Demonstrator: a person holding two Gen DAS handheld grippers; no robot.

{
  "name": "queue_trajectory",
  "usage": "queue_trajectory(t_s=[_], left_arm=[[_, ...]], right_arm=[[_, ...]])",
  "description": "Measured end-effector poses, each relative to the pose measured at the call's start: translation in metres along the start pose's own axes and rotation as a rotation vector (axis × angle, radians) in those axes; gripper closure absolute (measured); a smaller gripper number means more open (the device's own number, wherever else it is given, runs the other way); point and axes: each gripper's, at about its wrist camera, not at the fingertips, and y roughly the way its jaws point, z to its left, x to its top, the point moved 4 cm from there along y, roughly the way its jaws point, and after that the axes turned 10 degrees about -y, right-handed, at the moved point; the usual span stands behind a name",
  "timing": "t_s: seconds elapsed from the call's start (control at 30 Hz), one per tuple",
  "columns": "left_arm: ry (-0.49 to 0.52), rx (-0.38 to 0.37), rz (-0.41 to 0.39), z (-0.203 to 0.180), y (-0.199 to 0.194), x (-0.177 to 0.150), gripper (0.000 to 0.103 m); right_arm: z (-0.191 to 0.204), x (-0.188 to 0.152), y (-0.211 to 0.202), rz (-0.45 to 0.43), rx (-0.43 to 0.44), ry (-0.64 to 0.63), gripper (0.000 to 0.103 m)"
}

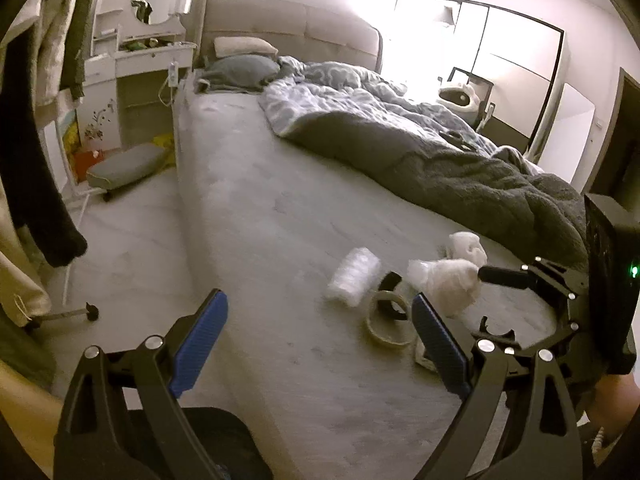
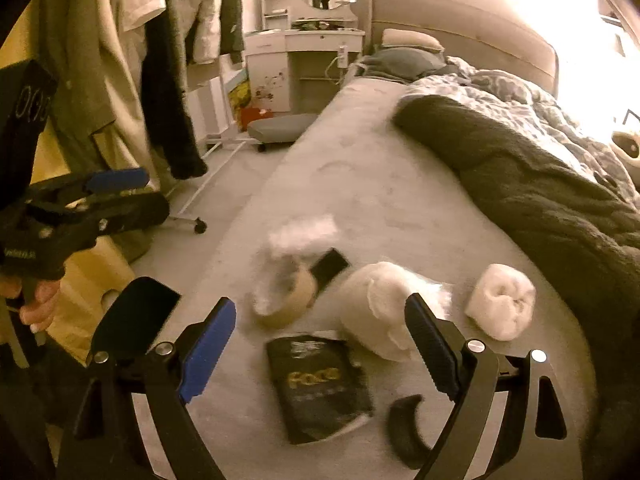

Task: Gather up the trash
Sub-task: 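Close the right tool on the white tissue ball and lift it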

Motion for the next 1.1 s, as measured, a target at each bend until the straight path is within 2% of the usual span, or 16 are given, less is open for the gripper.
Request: queue_trajectory(t_s=[0.3, 0.37, 0.57, 0.8, 0.93, 1.1], left_arm=[[-0.035, -0.033, 0.085, -0.012, 0.026, -0.015, 0.008], [-0.048, -0.04, 0.105, -0.013, 0.031, -0.019, 0.008], [-0.072, -0.048, 0.142, -0.017, 0.042, -0.023, 0.008], [-0.073, -0.044, 0.181, -0.025, 0.057, -0.033, 0.008], [-0.072, -0.036, 0.188, -0.029, 0.063, -0.036, 0.008], [-0.072, -0.032, 0.186, -0.035, 0.067, -0.037, 0.008]], right_arm=[[-0.034, -0.013, 0.012, 0.018, -0.033, 0.049, 0.017], [-0.036, -0.016, 0.015, 0.025, -0.019, 0.055, 0.034], [-0.038, -0.019, 0.019, 0.034, -0.002, 0.051, 0.048], [-0.038, -0.022, 0.022, 0.044, 0.003, 0.037, 0.057], [-0.04, -0.024, 0.018, 0.041, -0.003, 0.038, 0.069], [-0.044, -0.025, 0.012, 0.028, 0.003, 0.046, 0.073]])
